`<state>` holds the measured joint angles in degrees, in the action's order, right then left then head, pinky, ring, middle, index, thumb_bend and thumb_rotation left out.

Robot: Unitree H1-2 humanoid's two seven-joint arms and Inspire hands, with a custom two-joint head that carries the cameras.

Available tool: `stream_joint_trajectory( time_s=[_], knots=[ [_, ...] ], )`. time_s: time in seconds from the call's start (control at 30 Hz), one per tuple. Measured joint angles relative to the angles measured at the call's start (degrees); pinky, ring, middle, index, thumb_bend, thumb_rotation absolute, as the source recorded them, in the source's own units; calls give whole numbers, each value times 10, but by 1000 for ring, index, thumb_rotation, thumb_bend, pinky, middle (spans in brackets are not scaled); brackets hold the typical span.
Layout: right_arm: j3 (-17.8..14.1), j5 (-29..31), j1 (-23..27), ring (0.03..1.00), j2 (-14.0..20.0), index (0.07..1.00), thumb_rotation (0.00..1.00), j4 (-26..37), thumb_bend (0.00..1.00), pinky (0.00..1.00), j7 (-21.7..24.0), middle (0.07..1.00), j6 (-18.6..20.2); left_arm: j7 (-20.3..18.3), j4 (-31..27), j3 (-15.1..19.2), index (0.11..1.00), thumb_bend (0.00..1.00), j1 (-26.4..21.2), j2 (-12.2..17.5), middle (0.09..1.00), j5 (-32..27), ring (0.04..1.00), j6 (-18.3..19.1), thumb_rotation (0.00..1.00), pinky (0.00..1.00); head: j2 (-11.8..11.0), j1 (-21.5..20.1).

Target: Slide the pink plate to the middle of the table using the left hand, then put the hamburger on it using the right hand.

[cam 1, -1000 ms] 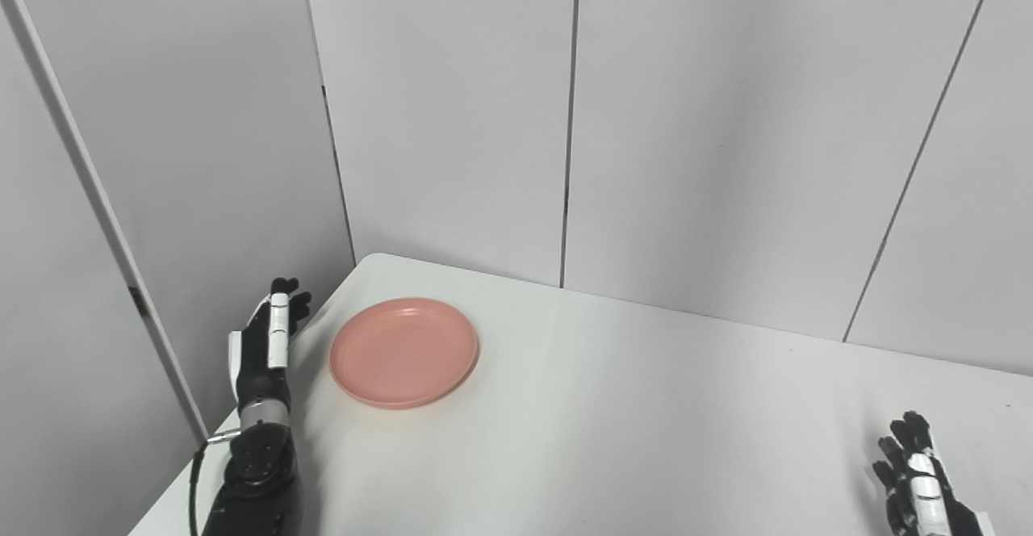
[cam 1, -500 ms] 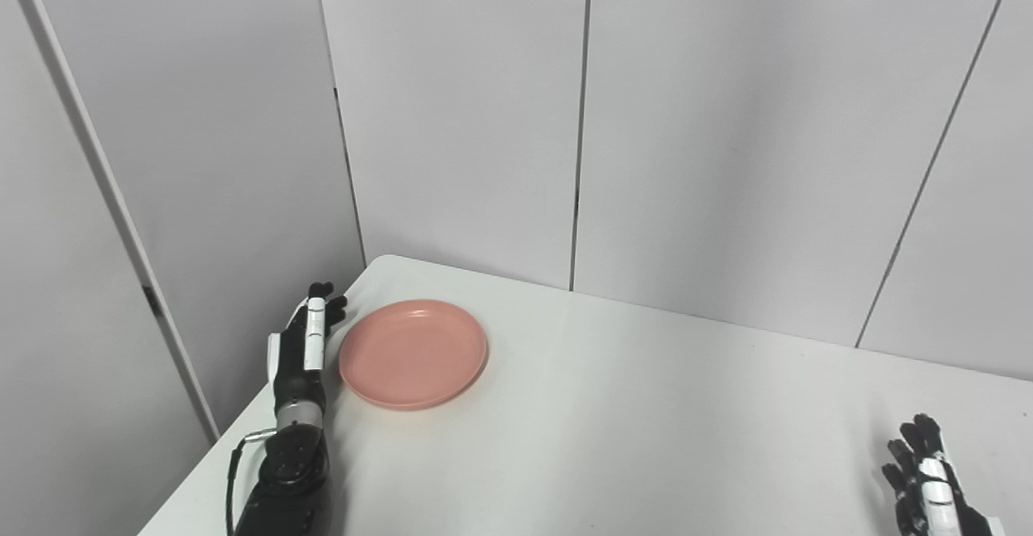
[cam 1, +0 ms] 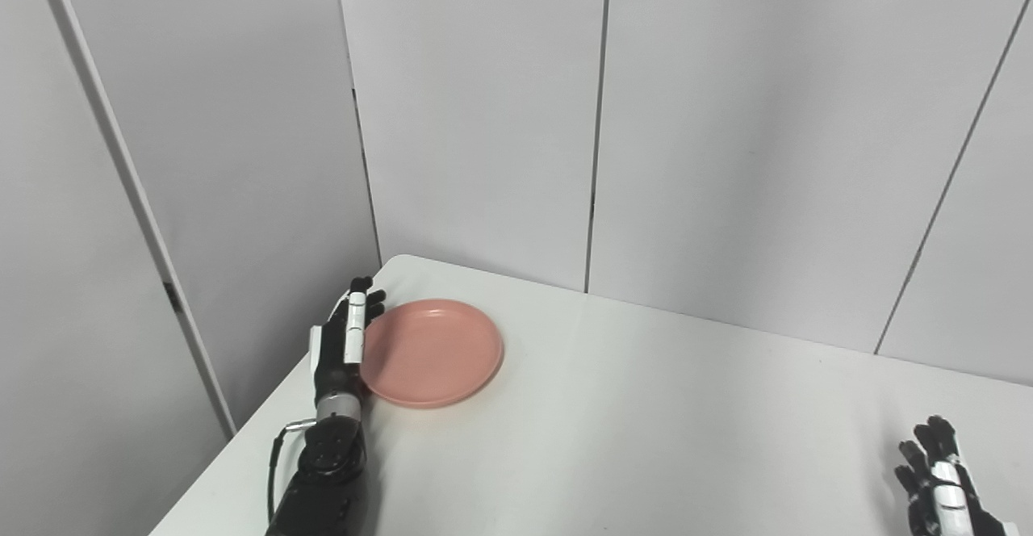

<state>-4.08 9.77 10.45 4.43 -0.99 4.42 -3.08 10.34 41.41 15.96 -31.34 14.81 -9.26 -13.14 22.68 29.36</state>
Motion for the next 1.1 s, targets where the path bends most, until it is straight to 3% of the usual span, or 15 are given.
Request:
stream_joint_trajectory(
  time_s=[0.13,0.27,0.4,0.77,0.93,1.03,1.1],
  knots=[
    [2,0,0,1000,1,1000,890,0,636,1000,1,1000,0,-37,-9,-4,796,809,-3,-15,793,-27,814,7,1000,874,2,-6],
    [3,0,0,1000,0,1000,909,0,608,1000,1,1000,0,-88,-24,-4,780,815,-7,-47,782,-69,789,15,972,771,5,-16],
    [4,-2,-1,1000,0,1000,921,1,570,1000,0,1000,0,-115,-29,-14,778,804,-12,-68,777,-80,788,25,986,766,8,-25],
    [9,-8,-4,1000,-7,1000,952,9,425,1000,-8,1000,4,-129,-63,-53,815,753,5,-112,820,-71,833,23,1000,814,22,-90],
    [11,-15,-5,1000,-17,1000,940,29,424,1000,-20,1000,15,-127,-90,-68,801,743,17,-142,810,-63,824,31,1000,775,32,-126],
    [14,-18,-5,998,-23,1000,904,29,483,1000,-24,1000,21,-130,-101,-81,811,750,24,-156,822,-55,838,32,1000,803,40,-162],
    [15,-21,-6,996,-25,1000,884,28,514,1000,-25,1000,21,-134,-104,-88,813,755,26,-161,824,-54,840,33,994,808,40,-163]
  ],
)
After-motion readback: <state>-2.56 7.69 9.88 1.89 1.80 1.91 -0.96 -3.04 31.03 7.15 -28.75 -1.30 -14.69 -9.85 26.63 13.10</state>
